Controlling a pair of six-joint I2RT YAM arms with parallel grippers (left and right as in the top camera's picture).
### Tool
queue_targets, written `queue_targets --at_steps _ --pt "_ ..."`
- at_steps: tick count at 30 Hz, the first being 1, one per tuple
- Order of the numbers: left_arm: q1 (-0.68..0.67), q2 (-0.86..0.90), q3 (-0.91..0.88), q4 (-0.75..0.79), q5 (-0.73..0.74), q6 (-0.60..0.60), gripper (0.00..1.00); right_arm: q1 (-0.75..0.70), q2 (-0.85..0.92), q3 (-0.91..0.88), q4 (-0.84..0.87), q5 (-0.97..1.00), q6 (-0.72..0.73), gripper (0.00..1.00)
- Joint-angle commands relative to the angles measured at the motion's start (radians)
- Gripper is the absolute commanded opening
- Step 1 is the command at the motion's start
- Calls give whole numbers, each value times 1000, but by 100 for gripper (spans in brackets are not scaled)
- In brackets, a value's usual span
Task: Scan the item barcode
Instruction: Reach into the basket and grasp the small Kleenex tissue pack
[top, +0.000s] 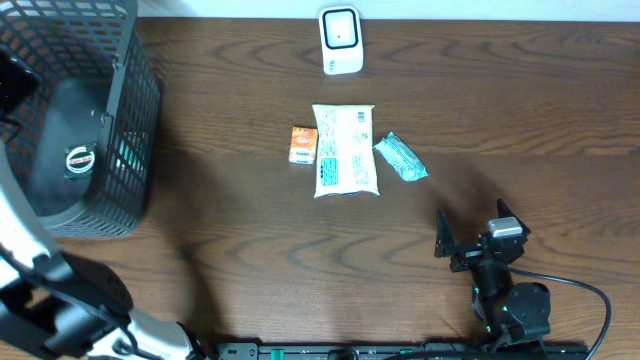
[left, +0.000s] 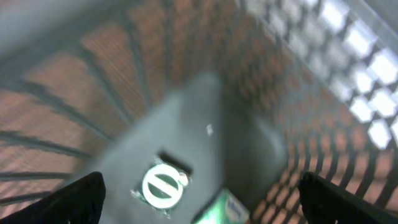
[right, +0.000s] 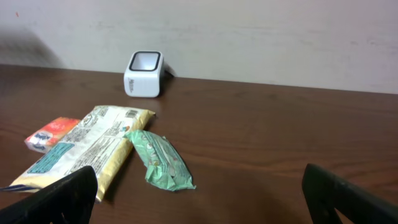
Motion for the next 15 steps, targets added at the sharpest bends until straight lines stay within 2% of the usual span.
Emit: queue_targets --at_steps 1,8,12,15 --pt "-2 104 -7 -45 215 163 98 -11 -2 -2 -4 -6 -10 99" --pt "-1 290 -7 -168 235 191 99 -11 -2 -2 -4 -6 -10 99" --pt "-1 368 -7 -233 352 320 99 -11 -2 -2 -4 -6 -10 99" --pt "-1 399 -8 -254 413 365 99 -11 -2 -2 -4 -6 -10 99"
